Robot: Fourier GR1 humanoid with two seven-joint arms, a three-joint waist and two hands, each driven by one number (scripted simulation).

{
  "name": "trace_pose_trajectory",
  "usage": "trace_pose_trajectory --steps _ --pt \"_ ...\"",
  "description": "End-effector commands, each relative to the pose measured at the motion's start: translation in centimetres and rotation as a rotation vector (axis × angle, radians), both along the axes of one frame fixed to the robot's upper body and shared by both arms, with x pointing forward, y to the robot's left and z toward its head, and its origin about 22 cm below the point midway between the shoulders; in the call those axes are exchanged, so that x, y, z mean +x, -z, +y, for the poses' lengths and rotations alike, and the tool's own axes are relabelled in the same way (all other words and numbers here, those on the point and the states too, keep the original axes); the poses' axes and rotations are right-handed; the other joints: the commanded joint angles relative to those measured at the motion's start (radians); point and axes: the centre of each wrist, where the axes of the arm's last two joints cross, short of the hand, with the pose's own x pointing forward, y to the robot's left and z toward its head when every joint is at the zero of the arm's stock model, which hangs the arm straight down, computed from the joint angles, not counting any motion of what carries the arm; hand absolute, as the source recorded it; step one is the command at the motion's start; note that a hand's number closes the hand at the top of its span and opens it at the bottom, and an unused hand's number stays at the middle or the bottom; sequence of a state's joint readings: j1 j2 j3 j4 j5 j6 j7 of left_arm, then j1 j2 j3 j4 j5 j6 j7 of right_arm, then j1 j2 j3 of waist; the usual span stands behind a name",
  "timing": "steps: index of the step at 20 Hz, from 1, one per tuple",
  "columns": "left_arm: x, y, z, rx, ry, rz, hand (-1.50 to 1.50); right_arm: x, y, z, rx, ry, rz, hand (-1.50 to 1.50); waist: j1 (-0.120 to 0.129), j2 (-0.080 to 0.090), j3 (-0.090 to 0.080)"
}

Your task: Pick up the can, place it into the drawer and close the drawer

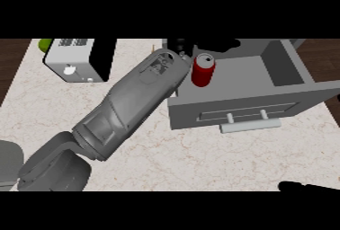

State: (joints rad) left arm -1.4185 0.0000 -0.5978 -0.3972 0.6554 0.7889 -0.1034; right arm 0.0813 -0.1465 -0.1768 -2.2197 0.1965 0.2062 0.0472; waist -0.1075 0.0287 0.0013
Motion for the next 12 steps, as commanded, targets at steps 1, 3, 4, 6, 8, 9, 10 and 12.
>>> trace_pose_trajectory --steps 1,3,4,6,8,9,10,12 --pt "-0.1 -1.1 -0.5 -0.051 0.013 -0.001 -1.5 0.3 0.2 0.0 -0.115 0.018 -0.043 -1.5 0.014 -0.005 0.001" --pt "-0.5 -2.2 -1.2 -0.071 0.007 -0.022 -1.5 1.3 -0.5 1.3 -0.208 0.033 -0.051 -1.5 0.026 -0.004 -0.001" --pt "-0.3 -0.3 -0.4 -0.057 0.003 -0.032 -1.5 1.7 -0.7 0.7 -0.254 0.044 -0.047 -1.5 0.04 -0.006 -0.001" --pt "-0.5 -1.1 -0.8 -0.051 -0.016 -0.048 -1.5 1.3 -0.2 1.0 -0.319 0.056 -0.043 -1.5 0.032 -0.009 0.0" --pt "-0.3 -1.3 -0.8 -0.055 0.001 -0.048 -1.5 2.4 0.2 1.2 -0.405 0.063 -0.035 -1.5 0.056 -0.012 -0.001" --pt "-0.1 -1.9 -0.8 -0.056 -0.012 -0.035 -1.5 2.6 0.1 2.1 -0.446 0.087 -0.048 -1.5 0.059 -0.01 -0.001" --pt "-0.3 -2.1 -1.1 -0.035 -0.018 -0.06 -1.5 2.4 1.0 1.3 -0.495 0.09 -0.026 -1.5 0.064 -0.016 0.0" --pt "-0.5 -0.8 -0.8 -0.047 -0.01 -0.043 -1.5 4.5 1.1 4.0 -0.544 0.119 -0.029 -1.5 0.082 -0.014 -0.001"
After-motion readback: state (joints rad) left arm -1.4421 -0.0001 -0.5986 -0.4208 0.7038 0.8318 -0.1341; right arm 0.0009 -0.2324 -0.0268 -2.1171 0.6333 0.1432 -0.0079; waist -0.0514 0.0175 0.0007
